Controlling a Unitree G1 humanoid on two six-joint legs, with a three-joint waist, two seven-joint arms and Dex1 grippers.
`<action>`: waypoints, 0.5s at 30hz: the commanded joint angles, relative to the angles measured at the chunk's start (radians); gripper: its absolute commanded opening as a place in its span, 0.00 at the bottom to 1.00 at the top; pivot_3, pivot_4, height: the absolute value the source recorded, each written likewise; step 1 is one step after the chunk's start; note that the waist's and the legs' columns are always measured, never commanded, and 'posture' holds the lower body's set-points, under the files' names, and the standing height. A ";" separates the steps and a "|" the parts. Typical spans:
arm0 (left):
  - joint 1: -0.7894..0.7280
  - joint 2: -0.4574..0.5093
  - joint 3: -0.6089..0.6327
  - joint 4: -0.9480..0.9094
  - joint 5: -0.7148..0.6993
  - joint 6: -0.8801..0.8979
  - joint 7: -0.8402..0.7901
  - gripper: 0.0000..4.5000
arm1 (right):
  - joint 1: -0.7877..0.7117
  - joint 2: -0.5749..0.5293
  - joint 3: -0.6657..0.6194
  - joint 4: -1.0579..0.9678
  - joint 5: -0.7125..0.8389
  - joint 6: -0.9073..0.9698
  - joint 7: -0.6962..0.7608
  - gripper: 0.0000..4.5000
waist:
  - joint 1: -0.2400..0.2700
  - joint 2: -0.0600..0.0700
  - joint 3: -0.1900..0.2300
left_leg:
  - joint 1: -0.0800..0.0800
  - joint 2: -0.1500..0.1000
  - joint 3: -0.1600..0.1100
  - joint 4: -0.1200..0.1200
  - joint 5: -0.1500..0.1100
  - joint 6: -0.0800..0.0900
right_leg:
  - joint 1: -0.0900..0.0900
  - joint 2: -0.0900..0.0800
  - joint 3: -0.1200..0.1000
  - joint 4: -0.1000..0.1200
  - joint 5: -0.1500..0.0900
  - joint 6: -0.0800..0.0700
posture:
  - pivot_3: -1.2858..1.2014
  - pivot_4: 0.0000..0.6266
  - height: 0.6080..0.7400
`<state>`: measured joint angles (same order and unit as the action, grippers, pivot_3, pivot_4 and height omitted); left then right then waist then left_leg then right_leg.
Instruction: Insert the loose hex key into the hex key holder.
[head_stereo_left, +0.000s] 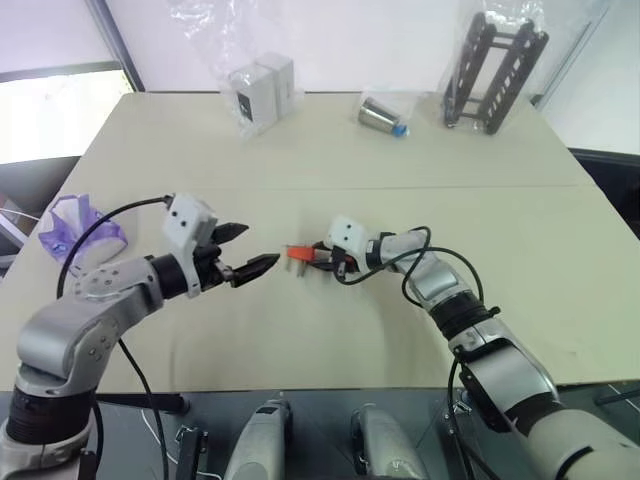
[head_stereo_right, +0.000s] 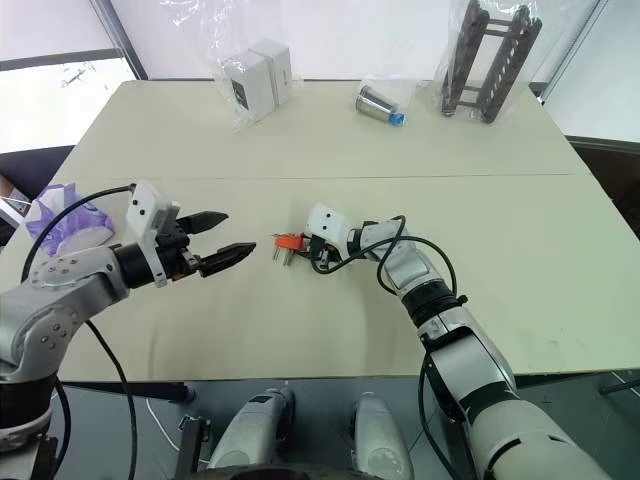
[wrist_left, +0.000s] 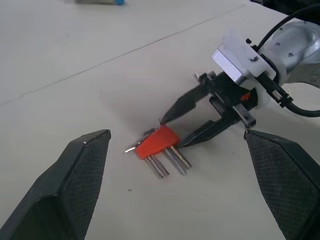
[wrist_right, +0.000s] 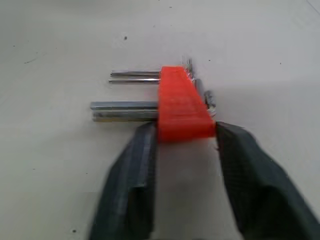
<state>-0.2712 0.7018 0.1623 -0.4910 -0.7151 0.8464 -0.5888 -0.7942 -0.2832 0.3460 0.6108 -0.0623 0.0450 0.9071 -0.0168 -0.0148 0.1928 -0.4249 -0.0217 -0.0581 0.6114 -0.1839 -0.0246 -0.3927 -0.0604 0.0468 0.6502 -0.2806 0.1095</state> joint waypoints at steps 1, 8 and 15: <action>-0.012 0.010 0.004 -0.010 0.006 -0.011 -0.007 1.00 | 0.023 -0.012 0.006 0.023 -0.041 0.015 -0.026 0.23 | 0.000 0.000 0.000 | 0.000 0.000 0.000 0.000 0.000 0.000 | 0.000 0.000 0.000 0.000 0.000 0.000 | 0.52 0.24 1.00; -0.050 -0.019 -0.002 0.040 0.010 -0.035 -0.027 1.00 | 0.019 -0.091 0.023 -0.065 -0.182 -0.257 -0.195 0.23 | 0.004 0.000 0.000 | 0.000 0.000 0.000 0.000 0.000 0.000 | 0.000 0.000 0.000 0.000 -0.001 -0.002 | 0.52 0.24 1.00; -0.249 -0.095 -0.041 0.162 -0.030 -0.059 -0.105 1.00 | -0.034 -0.317 -0.031 -0.249 -0.380 -0.750 -0.450 0.23 | 0.006 0.000 0.002 | -0.004 -0.002 0.001 -0.001 0.000 0.000 | -0.003 -0.002 0.000 -0.001 0.000 0.001 | 0.52 0.24 1.00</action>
<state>-0.4720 0.6118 0.1211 -0.3323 -0.7144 0.8159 -0.6682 -0.7725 -0.5738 0.3704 0.4601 -0.4136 -0.5760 0.5173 -0.0106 -0.0144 0.1944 -0.4304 -0.0238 -0.0574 0.6113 -0.1834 -0.0251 -0.3978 -0.0617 0.0467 0.6495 -0.2804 0.1105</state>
